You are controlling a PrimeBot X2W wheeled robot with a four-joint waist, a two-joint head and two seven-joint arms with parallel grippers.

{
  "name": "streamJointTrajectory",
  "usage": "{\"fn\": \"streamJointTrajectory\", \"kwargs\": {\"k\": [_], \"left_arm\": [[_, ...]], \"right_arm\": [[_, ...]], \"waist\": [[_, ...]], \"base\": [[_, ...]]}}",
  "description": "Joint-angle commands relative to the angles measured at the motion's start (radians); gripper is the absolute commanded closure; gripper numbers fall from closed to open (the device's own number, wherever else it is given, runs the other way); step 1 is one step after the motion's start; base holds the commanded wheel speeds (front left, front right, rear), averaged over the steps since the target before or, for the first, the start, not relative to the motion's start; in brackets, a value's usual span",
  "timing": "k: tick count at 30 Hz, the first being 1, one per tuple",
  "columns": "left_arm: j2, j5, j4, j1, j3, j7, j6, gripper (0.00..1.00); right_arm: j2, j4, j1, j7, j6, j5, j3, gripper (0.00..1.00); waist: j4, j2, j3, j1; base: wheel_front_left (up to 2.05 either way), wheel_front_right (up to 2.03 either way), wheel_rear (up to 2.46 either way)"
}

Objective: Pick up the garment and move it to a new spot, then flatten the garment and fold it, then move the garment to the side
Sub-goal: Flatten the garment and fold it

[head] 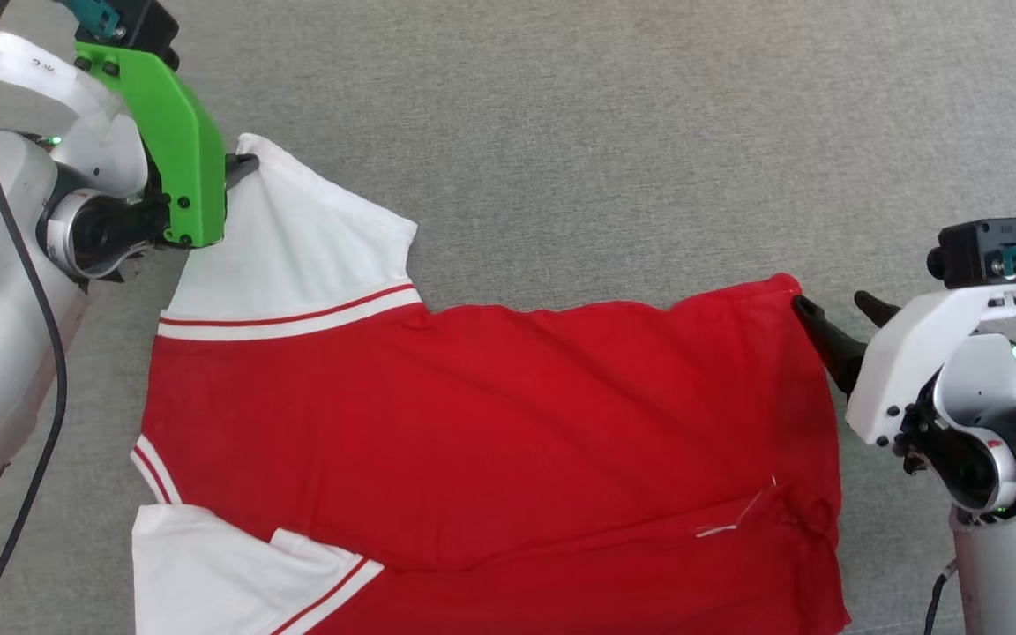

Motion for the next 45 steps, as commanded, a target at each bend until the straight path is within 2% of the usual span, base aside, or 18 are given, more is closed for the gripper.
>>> {"fn": "streamJointTrajectory", "kwargs": {"k": [1,8,14,15,17,22,25,30,34,45], "left_arm": [[-0.001,0.016,-0.013,-0.02,-0.002,-0.012,-0.005,1.0],[0.009,0.02,-0.065,-0.023,0.01,-0.047,-0.002,1.0],[0.015,0.019,-0.081,-0.005,0.016,-0.074,0.0,1.0],[0.015,0.018,-0.082,-0.002,0.016,-0.079,0.001,1.0],[0.016,0.017,-0.081,0.004,0.018,-0.086,0.002,1.0],[0.027,0.02,-0.077,0.025,0.019,-0.11,0.003,1.0],[0.052,0.012,-0.091,0.079,0.039,-0.172,0.013,1.0],[0.092,-0.016,-0.137,0.181,0.077,-0.258,0.043,1.0],[0.124,-0.039,-0.207,0.307,0.099,-0.335,0.082,1.0],[0.174,-0.102,-0.42,0.718,0.1,-0.494,0.233,1.0]], "right_arm": [[-0.01,0.012,-0.029,0.044,-0.001,0.008,0.008,0.0],[-0.047,0.076,-0.098,0.195,-0.001,0.002,0.049,0.0],[-0.048,0.16,-0.089,0.324,-0.001,-0.006,0.069,0.0],[-0.05,0.17,-0.083,0.347,-0.001,-0.008,0.081,0.17],[-0.047,0.184,-0.074,0.372,-0.001,-0.003,0.086,1.0],[-0.046,0.154,-0.085,0.332,-0.001,-0.002,0.063,1.0],[-0.039,0.068,-0.077,0.257,-0.001,-0.008,-0.02,1.0],[-0.015,0.027,-0.005,0.216,-0.001,-0.005,-0.081,1.0],[0.005,0.021,0.076,0.187,-0.001,0.001,-0.123,1.0],[0.061,0.082,0.28,0.11,-0.001,0.038,-0.204,1.0]], "waist": [[0.034,0.0,-0.007,0.0],[0.073,0.0,0.03,0.0],[0.09,0.0,0.045,0.0],[0.092,0.0,0.045,0.0],[0.094,0.0,0.041,0.0],[0.095,0.0,0.011,0.0],[0.103,0.0,-0.056,0.0],[0.115,0.0,-0.122,0.0],[0.131,0.0,-0.175,0.0],[0.167,0.0,-0.282,0.0]], "base": [[0.0,0.0,0.0],[0.0,0.0,0.0],[0.0,0.0,0.0],[0.0,0.0,0.0],[0.0,0.0,0.0],[0.0,0.0,0.0],[0.0,0.0,0.0],[0.0,0.0,0.0],[0.0,0.0,0.0],[0.0,0.0,0.0]]}}
